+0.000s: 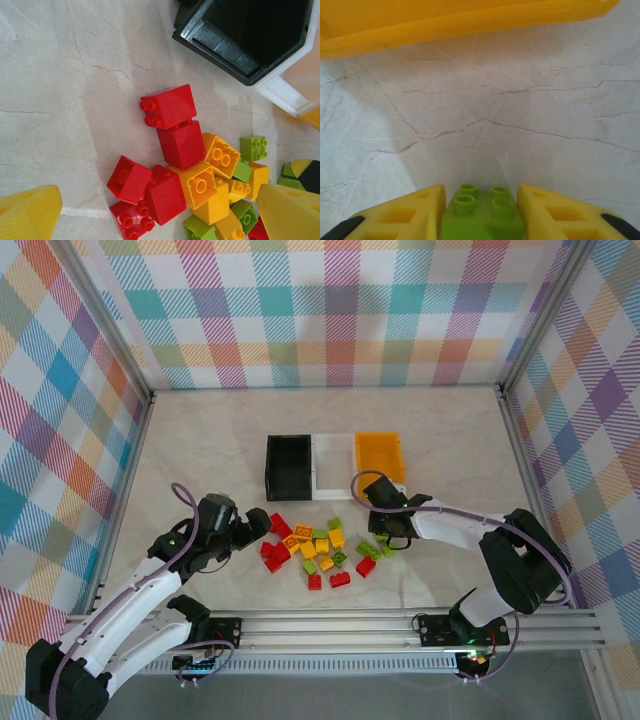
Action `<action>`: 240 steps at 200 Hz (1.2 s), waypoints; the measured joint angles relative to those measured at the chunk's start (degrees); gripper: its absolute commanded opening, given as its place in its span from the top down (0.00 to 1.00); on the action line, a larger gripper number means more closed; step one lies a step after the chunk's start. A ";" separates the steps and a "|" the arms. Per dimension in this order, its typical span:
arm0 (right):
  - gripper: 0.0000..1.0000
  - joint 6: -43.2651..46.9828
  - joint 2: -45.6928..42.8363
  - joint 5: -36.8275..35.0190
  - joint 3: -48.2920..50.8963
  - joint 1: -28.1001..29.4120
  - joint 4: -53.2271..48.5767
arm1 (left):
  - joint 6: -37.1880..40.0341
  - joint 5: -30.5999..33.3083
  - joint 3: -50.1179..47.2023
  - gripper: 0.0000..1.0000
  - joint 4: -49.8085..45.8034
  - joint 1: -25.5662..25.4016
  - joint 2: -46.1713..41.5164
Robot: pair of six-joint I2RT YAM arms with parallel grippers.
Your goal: Sort the legos into containers by color
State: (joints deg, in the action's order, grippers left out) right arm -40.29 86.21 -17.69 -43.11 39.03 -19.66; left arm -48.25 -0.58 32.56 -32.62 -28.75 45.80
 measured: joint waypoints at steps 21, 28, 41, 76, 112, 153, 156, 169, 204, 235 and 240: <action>0.52 -0.28 0.76 0.00 0.00 0.00 0.28 | 0.02 -0.02 -0.17 0.00 0.00 0.00 0.15; 0.53 -0.42 1.09 0.00 0.00 0.00 0.33 | 0.02 -0.02 -0.17 0.00 0.00 0.00 0.31; 0.54 -0.44 1.57 -0.02 0.00 0.00 0.35 | 0.02 0.00 -0.17 0.00 0.00 0.00 0.46; 0.61 -0.83 1.86 -0.11 0.00 -0.02 0.39 | 0.02 -0.02 -0.20 0.00 0.00 0.00 0.59; 0.70 0.22 1.81 -0.68 -0.11 -0.13 0.61 | 0.02 0.00 -0.17 0.00 0.00 0.00 0.59; 0.71 2.05 -2.75 -0.87 -1.66 -0.13 -1.16 | 0.04 0.00 -0.17 0.00 0.00 0.00 0.52; 0.71 2.21 -3.45 -0.94 -1.88 -0.13 -1.27 | 0.07 0.02 -0.17 0.00 0.00 0.00 0.48; 0.71 2.86 -6.75 -0.94 -3.10 -0.52 -1.62 | 0.04 0.17 -0.20 0.00 0.00 0.00 -0.11; 0.71 4.42 -9.42 -0.46 -8.79 -3.43 -2.23 | 0.07 1.09 -0.20 0.00 -0.02 0.00 -3.56; 0.71 4.31 -9.42 1.51 -7.50 -4.15 -1.77 | 0.48 1.09 -0.20 0.00 -0.15 0.00 -3.21; 0.71 4.15 -9.44 1.95 -6.47 -4.13 -1.53 | 0.52 1.07 -0.20 0.00 -0.17 0.00 -2.86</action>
State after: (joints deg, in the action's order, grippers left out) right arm -36.14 76.77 -15.75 -49.58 34.89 -21.19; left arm -47.72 0.49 32.36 -32.80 -28.75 42.94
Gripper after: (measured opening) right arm 0.344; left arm 0.997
